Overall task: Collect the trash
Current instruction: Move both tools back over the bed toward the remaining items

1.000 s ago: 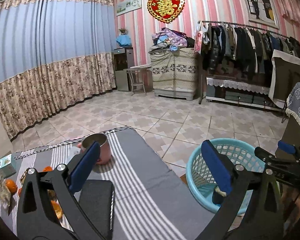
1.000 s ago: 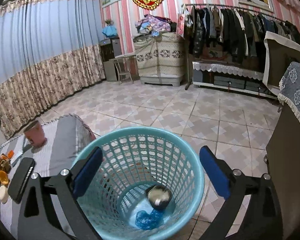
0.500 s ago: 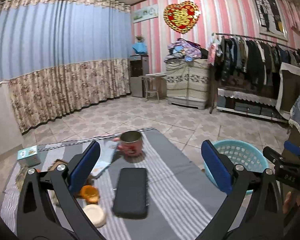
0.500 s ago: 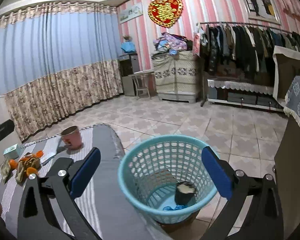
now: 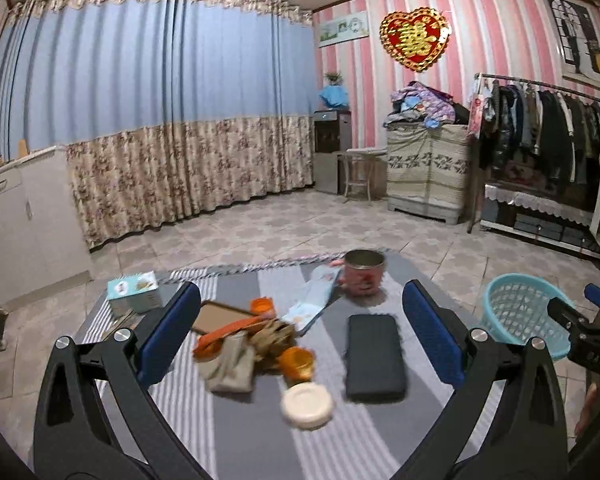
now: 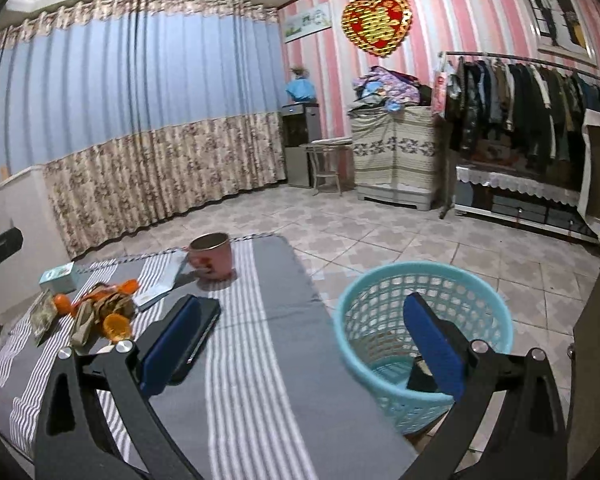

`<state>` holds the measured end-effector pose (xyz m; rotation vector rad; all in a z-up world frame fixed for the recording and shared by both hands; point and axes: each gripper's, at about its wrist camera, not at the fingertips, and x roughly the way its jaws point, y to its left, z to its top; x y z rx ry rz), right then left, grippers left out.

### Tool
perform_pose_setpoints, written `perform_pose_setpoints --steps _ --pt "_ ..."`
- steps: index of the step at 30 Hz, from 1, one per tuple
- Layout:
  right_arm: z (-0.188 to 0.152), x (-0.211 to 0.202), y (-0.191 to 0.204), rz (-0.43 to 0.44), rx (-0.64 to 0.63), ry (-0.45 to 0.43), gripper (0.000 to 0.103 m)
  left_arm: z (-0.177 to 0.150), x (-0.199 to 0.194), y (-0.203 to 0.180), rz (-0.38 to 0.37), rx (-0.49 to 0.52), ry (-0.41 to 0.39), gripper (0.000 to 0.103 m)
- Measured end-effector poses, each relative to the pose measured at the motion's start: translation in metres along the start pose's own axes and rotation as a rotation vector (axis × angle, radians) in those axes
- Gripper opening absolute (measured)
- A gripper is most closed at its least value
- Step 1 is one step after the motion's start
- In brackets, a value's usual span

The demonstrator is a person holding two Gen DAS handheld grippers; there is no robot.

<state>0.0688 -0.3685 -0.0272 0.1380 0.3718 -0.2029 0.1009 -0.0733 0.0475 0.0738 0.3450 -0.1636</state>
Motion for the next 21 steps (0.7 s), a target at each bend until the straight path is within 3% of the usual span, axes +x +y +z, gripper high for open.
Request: perform_pose_setpoints --steps 14,21 --pt "-0.027 0.039 0.062 0.074 -0.033 0.103 0.099 -0.045 0.022 0.116 0.132 -0.055 0.097 0.098" --pt "-0.039 0.059 0.084 0.013 -0.105 0.136 0.099 -0.070 0.047 0.140 0.145 -0.067 0.158 0.098"
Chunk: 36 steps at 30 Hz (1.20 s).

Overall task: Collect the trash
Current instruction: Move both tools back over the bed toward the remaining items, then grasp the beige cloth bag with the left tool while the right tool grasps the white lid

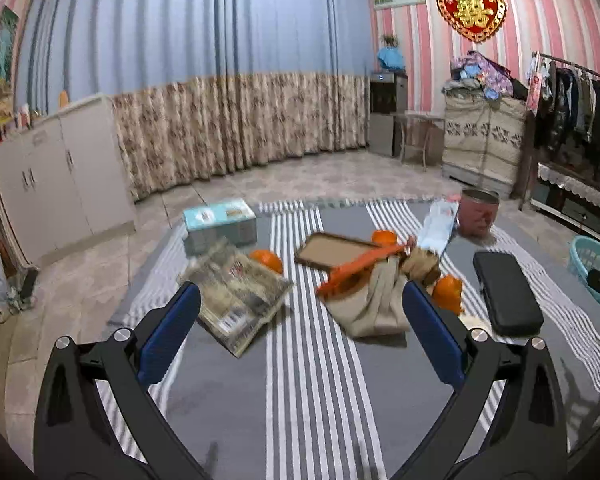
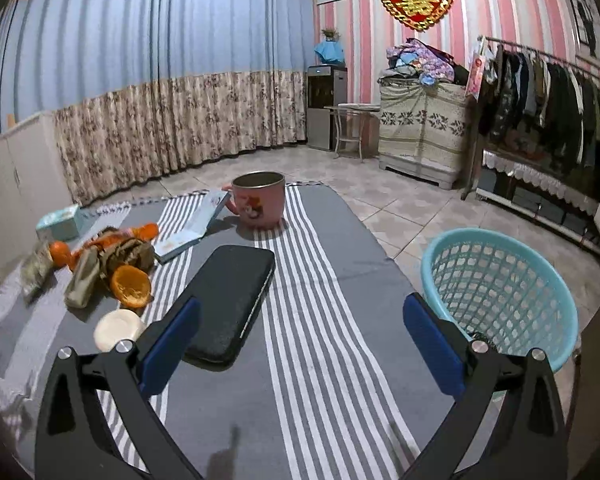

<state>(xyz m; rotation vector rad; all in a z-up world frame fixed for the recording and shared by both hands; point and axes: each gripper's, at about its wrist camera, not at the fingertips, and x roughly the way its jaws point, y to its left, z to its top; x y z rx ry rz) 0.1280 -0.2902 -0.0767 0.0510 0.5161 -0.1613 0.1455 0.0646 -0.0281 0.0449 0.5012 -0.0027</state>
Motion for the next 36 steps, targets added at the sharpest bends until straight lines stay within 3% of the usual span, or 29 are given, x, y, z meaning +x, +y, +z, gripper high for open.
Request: perform_pose_setpoints --steps 5,10,16,17,19,20,25,27,32,36 --pt "-0.004 0.016 0.010 0.006 -0.014 0.042 0.099 -0.008 0.033 -0.015 -0.034 0.006 0.084 0.098" --pt "-0.007 0.026 0.014 -0.056 -0.066 0.078 0.099 -0.004 0.067 -0.035 -0.074 0.030 0.131 0.098" --pt "-0.008 0.034 -0.008 0.035 0.069 0.120 0.099 -0.004 0.107 -0.056 -0.098 0.070 0.210 0.095" --pt "-0.010 0.036 -0.009 0.040 0.079 0.126 0.099 -0.005 0.113 -0.057 -0.105 0.070 0.232 0.092" --pt "-0.012 0.042 -0.012 0.048 0.098 0.143 0.099 -0.008 0.125 -0.058 -0.138 0.064 0.292 0.073" --pt "-0.013 0.044 -0.011 0.043 0.102 0.149 0.099 -0.009 0.129 -0.058 -0.160 0.058 0.310 0.068" --pt "-0.017 0.050 -0.004 0.024 0.085 0.169 0.099 -0.013 0.130 -0.056 -0.201 0.038 0.327 0.020" --pt "-0.017 0.048 -0.001 0.013 0.070 0.168 0.099 -0.011 0.123 -0.057 -0.190 0.049 0.311 0.012" --pt "-0.017 0.043 0.007 0.017 0.052 0.168 0.099 -0.009 0.086 -0.049 -0.182 0.082 0.234 0.009" --pt "-0.016 0.036 0.017 0.045 0.046 0.166 0.099 -0.007 0.066 -0.034 -0.159 0.083 0.218 0.009"
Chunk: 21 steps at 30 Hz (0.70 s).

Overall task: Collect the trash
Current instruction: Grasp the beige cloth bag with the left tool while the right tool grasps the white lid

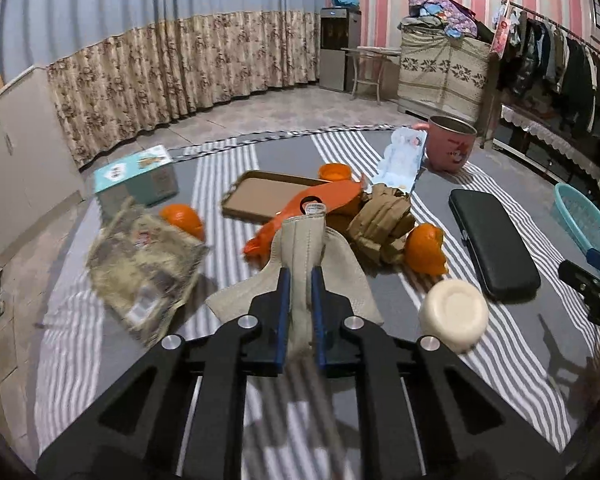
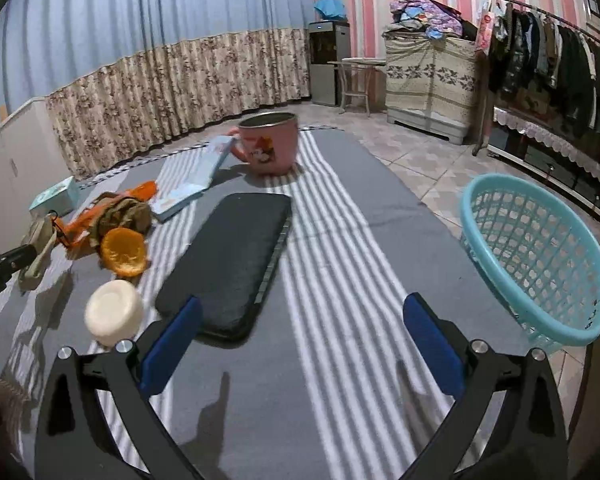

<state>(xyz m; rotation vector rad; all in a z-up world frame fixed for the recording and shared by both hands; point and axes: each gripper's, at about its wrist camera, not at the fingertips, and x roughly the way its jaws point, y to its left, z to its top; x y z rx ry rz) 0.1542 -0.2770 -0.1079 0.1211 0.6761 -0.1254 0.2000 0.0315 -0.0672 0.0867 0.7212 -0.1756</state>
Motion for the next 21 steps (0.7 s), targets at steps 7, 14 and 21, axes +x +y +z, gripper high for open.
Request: perform_pose_setpoints --steps 7,14,21 --pt "-0.006 -0.001 0.034 0.048 -0.056 0.012 0.099 -0.015 -0.026 0.032 0.087 -0.004 -0.041 0.009" --pt "-0.009 0.001 0.078 0.108 -0.121 0.037 0.099 -0.032 -0.034 0.058 0.114 -0.043 -0.071 0.009" --pt "-0.014 0.017 0.118 0.144 -0.175 0.111 0.091 -0.037 -0.033 0.078 0.110 -0.086 -0.076 0.009"
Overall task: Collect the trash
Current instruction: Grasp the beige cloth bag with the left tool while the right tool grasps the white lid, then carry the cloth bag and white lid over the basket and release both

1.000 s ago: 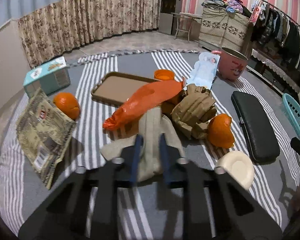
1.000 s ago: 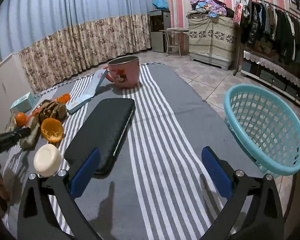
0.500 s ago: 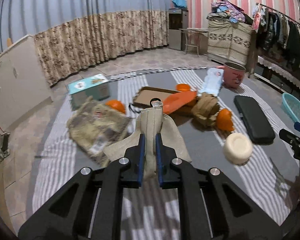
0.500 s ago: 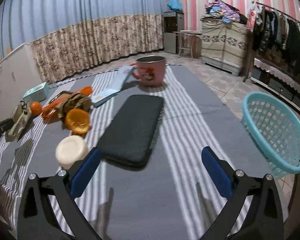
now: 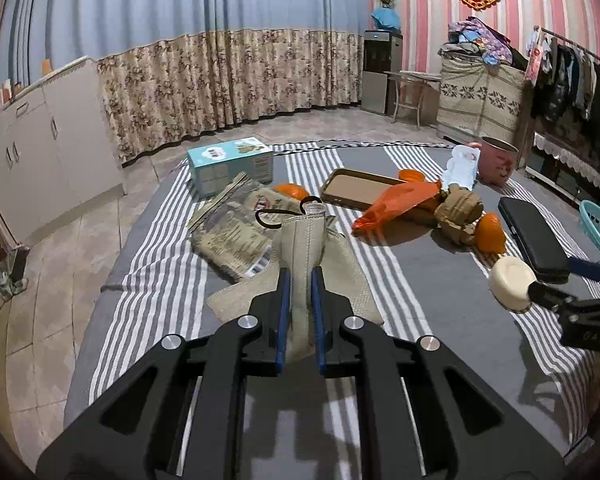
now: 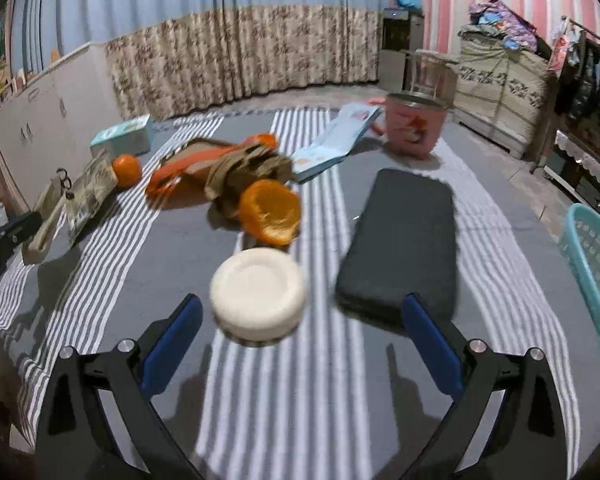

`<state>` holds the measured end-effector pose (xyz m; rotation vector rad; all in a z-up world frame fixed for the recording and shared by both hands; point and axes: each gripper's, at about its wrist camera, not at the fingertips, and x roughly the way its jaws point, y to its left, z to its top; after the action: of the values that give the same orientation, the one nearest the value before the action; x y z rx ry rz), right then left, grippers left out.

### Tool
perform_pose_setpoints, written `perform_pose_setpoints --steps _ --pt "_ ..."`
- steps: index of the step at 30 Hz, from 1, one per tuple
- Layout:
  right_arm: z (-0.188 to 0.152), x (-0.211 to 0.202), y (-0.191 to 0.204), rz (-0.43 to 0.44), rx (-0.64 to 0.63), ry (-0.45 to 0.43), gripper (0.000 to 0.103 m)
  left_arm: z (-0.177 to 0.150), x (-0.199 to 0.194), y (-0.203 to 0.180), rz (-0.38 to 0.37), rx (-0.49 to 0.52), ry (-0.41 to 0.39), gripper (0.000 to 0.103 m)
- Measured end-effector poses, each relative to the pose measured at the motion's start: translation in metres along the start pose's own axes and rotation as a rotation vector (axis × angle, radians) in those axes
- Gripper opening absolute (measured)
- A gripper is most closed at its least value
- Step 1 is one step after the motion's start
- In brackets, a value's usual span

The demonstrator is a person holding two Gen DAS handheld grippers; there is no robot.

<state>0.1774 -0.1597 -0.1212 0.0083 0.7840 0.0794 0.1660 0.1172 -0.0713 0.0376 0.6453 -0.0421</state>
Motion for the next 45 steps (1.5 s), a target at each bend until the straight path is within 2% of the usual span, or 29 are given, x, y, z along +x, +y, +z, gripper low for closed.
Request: perform_pose_setpoints --steps 1,2,9,12,13,17,23,27,32,45 --pt "0.000 0.003 0.002 0.007 -0.002 0.011 0.083 -0.001 0.001 0.002 -0.001 -0.004 0.000 0.009" --pt "0.001 0.008 0.005 0.020 -0.003 0.030 0.080 -0.001 0.002 0.003 -0.002 -0.008 -0.001 0.009" --pt "0.005 0.024 0.019 0.027 -0.025 0.080 0.078 0.000 0.008 0.004 -0.013 -0.013 -0.001 0.009" --pt "0.007 0.031 0.017 0.023 -0.009 0.104 0.066 0.002 0.010 0.000 -0.019 -0.007 -0.002 0.009" --pt "0.007 0.030 0.017 0.028 -0.006 0.101 0.061 0.002 0.010 -0.002 -0.020 -0.004 -0.002 0.009" --pt "0.007 0.026 0.017 0.050 -0.012 0.083 0.061 0.005 0.009 -0.006 -0.020 0.002 -0.001 0.009" --pt "0.011 -0.005 0.006 0.030 -0.014 -0.029 0.061 0.013 -0.005 -0.019 -0.018 0.024 -0.024 0.009" --pt "0.016 -0.034 -0.022 -0.004 0.008 -0.118 0.061 0.020 -0.012 -0.035 -0.032 0.040 -0.040 0.009" --pt "0.019 -0.069 -0.073 -0.055 0.057 -0.197 0.061 0.031 -0.022 -0.075 -0.080 0.070 -0.072 0.009" --pt "-0.005 -0.143 -0.215 -0.222 0.223 -0.314 0.061 0.048 -0.038 -0.207 -0.266 0.181 -0.139 0.009"
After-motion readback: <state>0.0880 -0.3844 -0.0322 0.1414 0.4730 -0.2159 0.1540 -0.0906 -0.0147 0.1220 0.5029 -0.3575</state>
